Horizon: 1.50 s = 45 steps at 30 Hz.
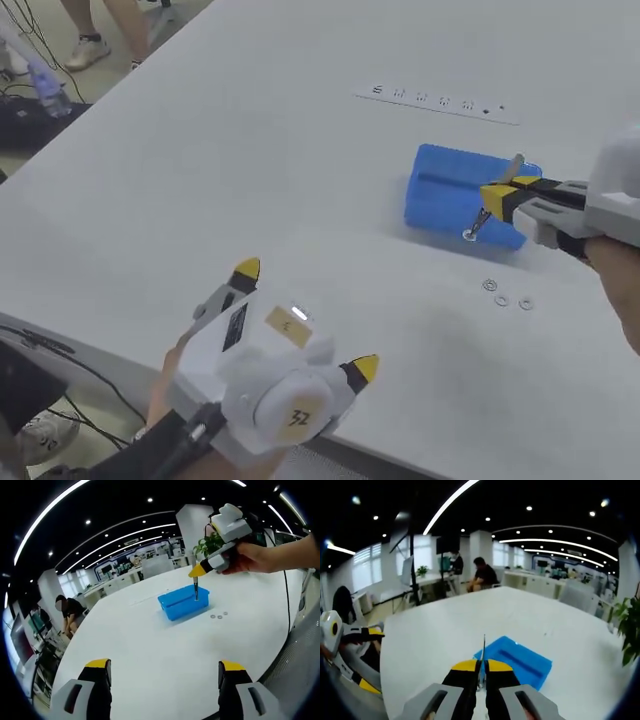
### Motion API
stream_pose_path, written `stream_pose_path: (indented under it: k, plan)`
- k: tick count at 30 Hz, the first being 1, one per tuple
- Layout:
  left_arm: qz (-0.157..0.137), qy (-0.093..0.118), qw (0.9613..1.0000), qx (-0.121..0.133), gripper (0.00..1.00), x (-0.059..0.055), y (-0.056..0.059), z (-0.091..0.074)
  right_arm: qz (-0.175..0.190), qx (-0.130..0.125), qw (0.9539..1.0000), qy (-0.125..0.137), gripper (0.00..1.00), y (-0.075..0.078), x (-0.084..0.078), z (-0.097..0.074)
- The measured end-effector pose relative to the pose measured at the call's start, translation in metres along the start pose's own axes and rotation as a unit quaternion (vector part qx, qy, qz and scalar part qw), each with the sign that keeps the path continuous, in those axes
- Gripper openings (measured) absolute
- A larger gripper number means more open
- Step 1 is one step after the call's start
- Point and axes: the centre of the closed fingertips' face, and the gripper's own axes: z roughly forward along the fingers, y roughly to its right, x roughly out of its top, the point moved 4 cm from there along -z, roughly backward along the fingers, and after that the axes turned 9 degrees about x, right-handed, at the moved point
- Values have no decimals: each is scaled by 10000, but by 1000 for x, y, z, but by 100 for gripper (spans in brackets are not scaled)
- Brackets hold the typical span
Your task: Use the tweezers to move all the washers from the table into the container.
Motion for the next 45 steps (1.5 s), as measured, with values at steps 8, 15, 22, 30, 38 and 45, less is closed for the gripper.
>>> stream_pose_path:
  k: [8,15,22,30,38,45]
  plan:
    - [19,-21,10000,-24,90,0,1,0,-109,-127,9998,115,1,17,14,13]
    - [25,-38,10000,-24,89,-1,1,0,-64,-269,9996,105,1,31,15,33]
    - [8,-32,10000,-42,89,-1,2,0,98,-653,9978,-61,1,44,-3,48]
    - [48,-27,9999,-124,89,0,5,0,437,-780,9957,-224,1,58,-28,64]
    - [16,-19,9999,-116,88,0,4,0,435,-850,9946,-408,1,60,-40,67]
    - [31,-20,9999,-133,87,0,4,0,451,-872,9943,-406,1,63,-43,70]
